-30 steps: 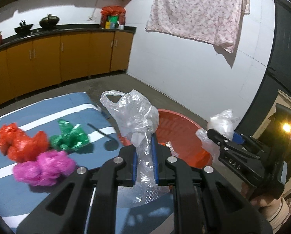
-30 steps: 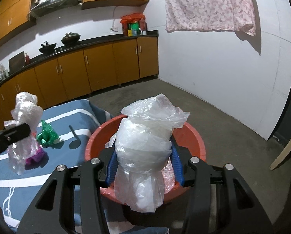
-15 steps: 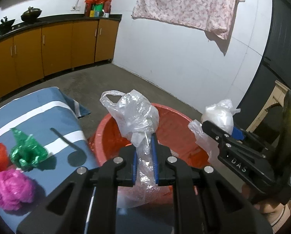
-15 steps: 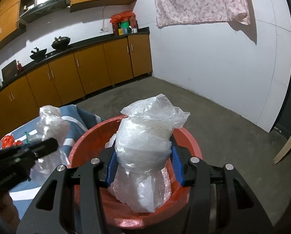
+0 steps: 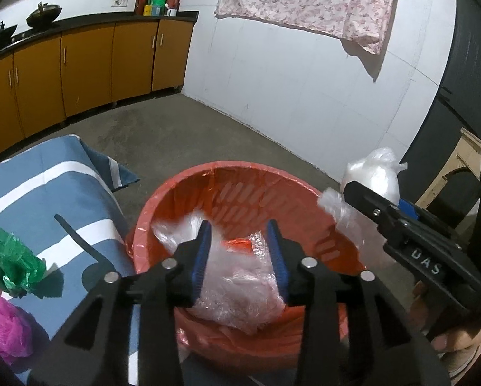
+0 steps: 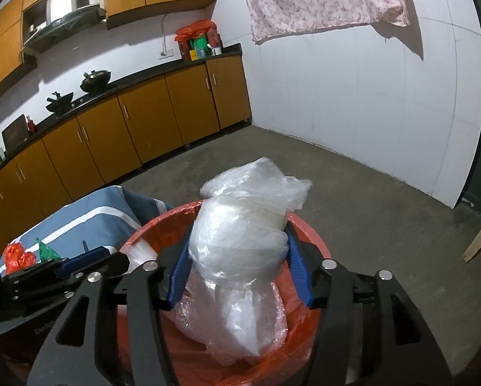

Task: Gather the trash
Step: 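Open both grippers to drop the clear bags into the basket, then grasp the pink bag with the right gripper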

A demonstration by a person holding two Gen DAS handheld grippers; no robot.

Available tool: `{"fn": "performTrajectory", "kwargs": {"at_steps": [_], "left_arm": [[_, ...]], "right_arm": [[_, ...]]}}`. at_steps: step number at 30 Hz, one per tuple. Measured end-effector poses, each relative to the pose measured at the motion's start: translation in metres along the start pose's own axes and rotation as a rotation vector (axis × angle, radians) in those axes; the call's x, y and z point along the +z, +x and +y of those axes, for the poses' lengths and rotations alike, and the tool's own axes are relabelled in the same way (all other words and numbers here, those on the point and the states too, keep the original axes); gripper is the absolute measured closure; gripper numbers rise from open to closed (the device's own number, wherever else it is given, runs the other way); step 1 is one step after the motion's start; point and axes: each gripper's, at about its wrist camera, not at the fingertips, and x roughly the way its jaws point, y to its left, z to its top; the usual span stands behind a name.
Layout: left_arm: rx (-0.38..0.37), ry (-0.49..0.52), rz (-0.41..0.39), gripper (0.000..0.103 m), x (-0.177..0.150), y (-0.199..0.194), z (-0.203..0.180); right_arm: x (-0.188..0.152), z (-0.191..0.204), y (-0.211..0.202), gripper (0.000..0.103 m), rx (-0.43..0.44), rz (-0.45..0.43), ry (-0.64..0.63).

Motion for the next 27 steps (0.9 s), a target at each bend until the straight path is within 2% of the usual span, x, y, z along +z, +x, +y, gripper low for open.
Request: {"fn": "performTrajectory", "kwargs": {"at_steps": [4,7,9,11,12,14,18,23,27], "left_arm": [[0.015,-0.010,0.003,0.056,-0.002,-0.003,0.005],[0.037,-0.025,-0.007,0.046,-0.005,-0.013,0.011],[0.063,-0.027,-0.030,0.035,-0.007,-0.025,0.015],[0.101,-0.026,-0.059,0.020,-0.010,-0.038,0.016],[0.126,-0.022,-0.078,0.018,-0.013,-0.047,0.017],[0.165,-0.012,-0.100,0.012,-0.019,-0.062,0.019],[0.245,-0.014,-0.125,0.008,-0.033,-0.089,0.027],[0.367,-0.058,-0.148,0.005,-0.053,-0.126,0.047],[0.503,-0.111,-0.176,0.005,-0.077,-0.162,0.079]], "right_arm": [[-0.001,-0.001,-0.002,0.041,0.004,0.000,0.005],[-0.002,-0.003,-0.006,0.034,0.003,-0.004,0.015],[-0.004,-0.002,-0.012,0.017,-0.010,-0.023,0.010],[-0.008,0.000,-0.019,0.007,-0.038,-0.054,0.000],[-0.009,0.002,-0.022,0.004,-0.047,-0.061,-0.006],[-0.015,0.006,-0.027,0.004,-0.054,-0.061,-0.023],[-0.021,0.019,-0.032,0.004,-0.039,-0.052,-0.067],[-0.029,0.048,-0.037,0.004,0.029,-0.035,-0.126],[-0.035,0.080,-0.042,0.004,0.104,-0.032,-0.187]]}}
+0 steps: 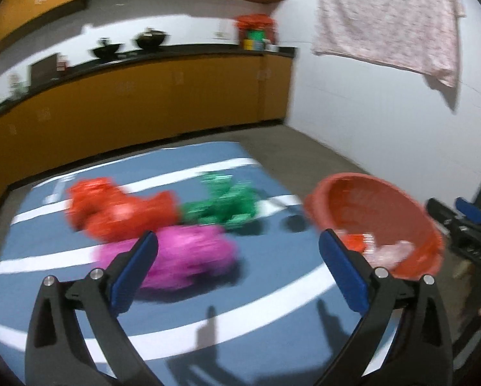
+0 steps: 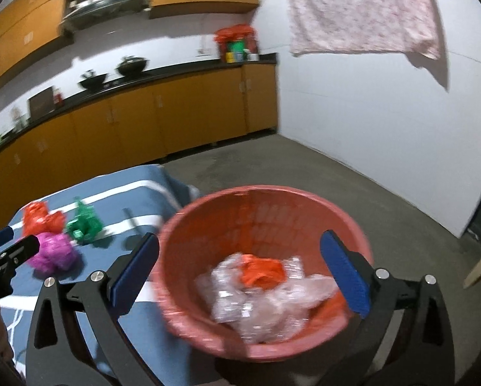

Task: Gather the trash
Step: 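Grasp the pink bag with the right gripper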

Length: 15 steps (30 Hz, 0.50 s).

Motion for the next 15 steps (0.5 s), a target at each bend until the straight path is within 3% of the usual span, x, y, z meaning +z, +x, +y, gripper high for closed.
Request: {"fn": "performTrajectory", "kwargs": {"at_steps": [3,7,10,15], "left_arm": [[0.140,-0.027,-0.021,0.005,-0.010,-0.014,0.040],[0.285,-0.123,0.015,0.005,-0.022,-0.024,0.093],[0.314,-0.224,0.050,0.005,-0.030,-0.030,0.130],[0.345,-0.357,0.024,0.004,-0.047,-0.048,0.171]], "right_arm": [[0.000,0.030,0.002,0.004,0.069,0.009,-0.042],[0.000,0.080,0.008,0.004,0.188,0.023,-0.112],[-0.003,0.115,0.013,0.004,0.256,0.036,-0.176],[-0.012,0.171,0.029,0.004,0.335,0.064,-0.269]]}}
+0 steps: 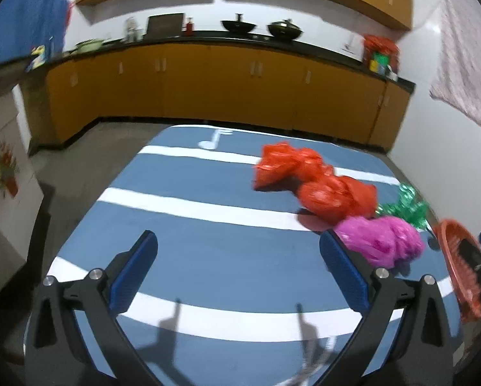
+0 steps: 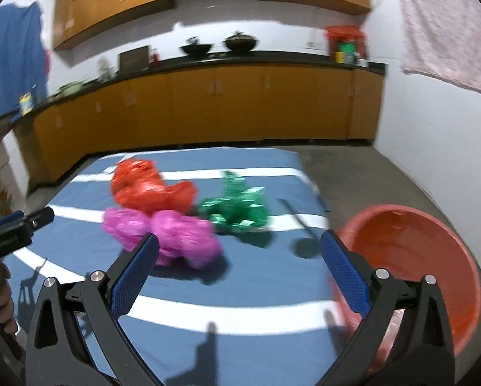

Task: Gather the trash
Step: 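Grasp the pink bag with the right gripper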

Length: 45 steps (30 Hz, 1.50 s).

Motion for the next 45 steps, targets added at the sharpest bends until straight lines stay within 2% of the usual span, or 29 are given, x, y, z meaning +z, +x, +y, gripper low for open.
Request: {"fn": "performTrajectory", "kwargs": {"at_steps": [6,14,18,20,22,28,34,38,45], "left_arm": [[0.032,0.012,-0.003,0.004,0.001,0.002,0.024],[0.025,-0.022,0.023,0.004,-0.002,0.006,0.047],[0.022,-0.022,0.029,0.004,-0.003,0.008,0.048],[0.020,-0.027,0.036,0.004,-0.004,0.010,0.048],[0.015,-0.032,0.039,0.004,-0.004,0.011,0.048],[-0.004,-0.030,0.036,0.004,-0.002,0.012,0.041],[-0.035,0.005,0.030,0.004,0.000,0.014,0.025],[-0.073,0.028,0.031,0.004,0.002,0.016,0.010],[-0.156,0.112,0.017,0.004,0.012,0.024,-0.034]], "right_arm": [[0.006,0.034,0.034,0.004,0.037,0.054,-0.090],[0.003,0.061,0.059,0.004,0.060,0.140,-0.221],[0.000,0.070,0.066,0.013,0.056,0.179,-0.273],[0.000,0.073,0.068,0.021,0.045,0.185,-0.290],[-0.001,0.072,0.068,0.030,0.045,0.186,-0.281],[0.000,0.056,0.058,0.047,0.085,0.168,-0.182],[-0.002,0.041,0.047,0.054,0.099,0.149,-0.116],[-0.005,0.031,0.036,0.054,0.098,0.134,-0.083],[-0.009,-0.004,0.001,0.054,0.041,0.082,0.016]]}}
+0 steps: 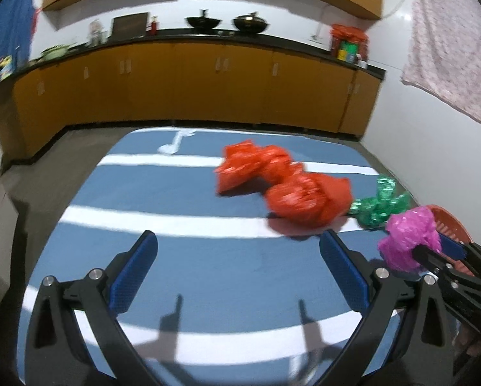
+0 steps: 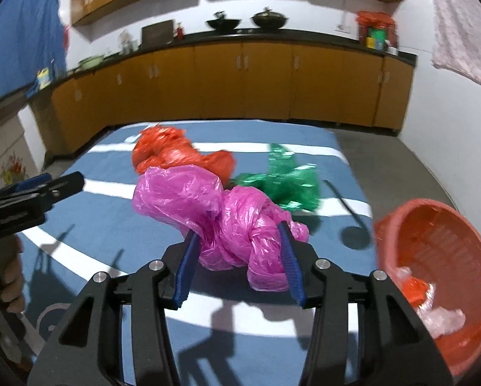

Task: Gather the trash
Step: 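Grasp the large red bag with the left gripper while the right gripper holds the pink bag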

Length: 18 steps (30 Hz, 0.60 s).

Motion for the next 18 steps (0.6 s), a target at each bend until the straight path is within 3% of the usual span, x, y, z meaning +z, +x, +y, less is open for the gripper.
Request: {"fn": "performTrajectory", "kwargs": {"at_steps": [9,16,18], "left_arm": [[-0.058,0.120,0.002,0.004,0.031,0.049,-0.062],[-0.052,0.209,0.084,0.005,0.035,0.095,-0.079],[-0.067,0.225,0.109,0.010,0.032,0.103,-0.081]], "right_arm": [[-0.016,-0.051,-0.023,0.054,-0.074,-0.004,0.143],[-0.024,-0.073,-0.024,0.054,-0.095,0.011,0.184],[-0.025,-0.075,-0.023,0.054,-0.095,0.012,0.189]]}}
